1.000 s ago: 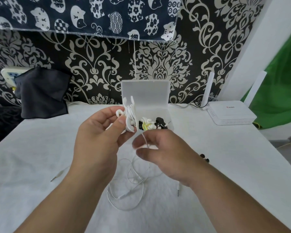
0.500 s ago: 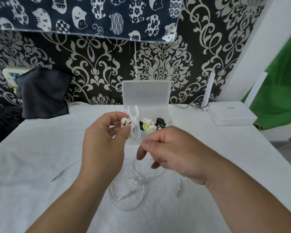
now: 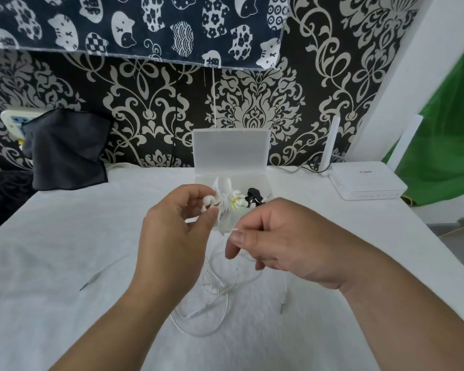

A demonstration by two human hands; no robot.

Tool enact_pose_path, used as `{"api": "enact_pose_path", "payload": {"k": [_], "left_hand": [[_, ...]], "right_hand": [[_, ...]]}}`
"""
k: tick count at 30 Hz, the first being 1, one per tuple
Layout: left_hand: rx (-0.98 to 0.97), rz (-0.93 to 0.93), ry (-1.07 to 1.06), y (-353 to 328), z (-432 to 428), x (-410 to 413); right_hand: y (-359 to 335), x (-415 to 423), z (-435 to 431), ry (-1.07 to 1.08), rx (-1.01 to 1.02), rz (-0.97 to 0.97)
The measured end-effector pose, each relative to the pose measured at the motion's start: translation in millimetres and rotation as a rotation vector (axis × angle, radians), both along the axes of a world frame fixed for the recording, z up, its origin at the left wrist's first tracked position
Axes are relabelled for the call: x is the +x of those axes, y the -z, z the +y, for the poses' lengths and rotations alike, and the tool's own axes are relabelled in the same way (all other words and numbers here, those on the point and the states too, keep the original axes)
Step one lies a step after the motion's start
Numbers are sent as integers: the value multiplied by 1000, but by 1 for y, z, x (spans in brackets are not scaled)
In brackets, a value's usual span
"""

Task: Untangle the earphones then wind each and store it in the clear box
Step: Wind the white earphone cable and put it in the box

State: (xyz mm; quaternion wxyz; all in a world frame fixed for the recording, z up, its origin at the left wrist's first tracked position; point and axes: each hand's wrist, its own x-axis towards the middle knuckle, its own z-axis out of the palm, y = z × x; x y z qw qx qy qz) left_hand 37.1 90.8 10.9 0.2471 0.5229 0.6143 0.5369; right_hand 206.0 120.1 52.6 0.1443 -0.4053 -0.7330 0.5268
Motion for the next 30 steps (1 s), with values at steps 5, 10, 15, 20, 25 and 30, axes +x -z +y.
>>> {"api": "enact_pose_path", "payload": {"k": [5, 10, 15, 20, 25, 30], "left_hand": [[13, 68, 13, 0, -1, 1], [-11, -158, -42, 2, 1, 0], [-44, -286, -59, 4, 1, 3], [-21, -153, -33, 4, 0, 4], [-30, 25, 68, 3, -1, -1], [-98, 113, 237, 2, -2, 1]], "right_hand": [[-4, 3, 1, 80, 18, 77], [-6, 4, -2, -128, -16, -46], [-1, 0, -5, -213, -62, -100], [2, -1, -4, -211, -81, -49], [-4, 7, 4, 75, 2, 197], [-7, 16, 11, 327, 348, 62]]}}
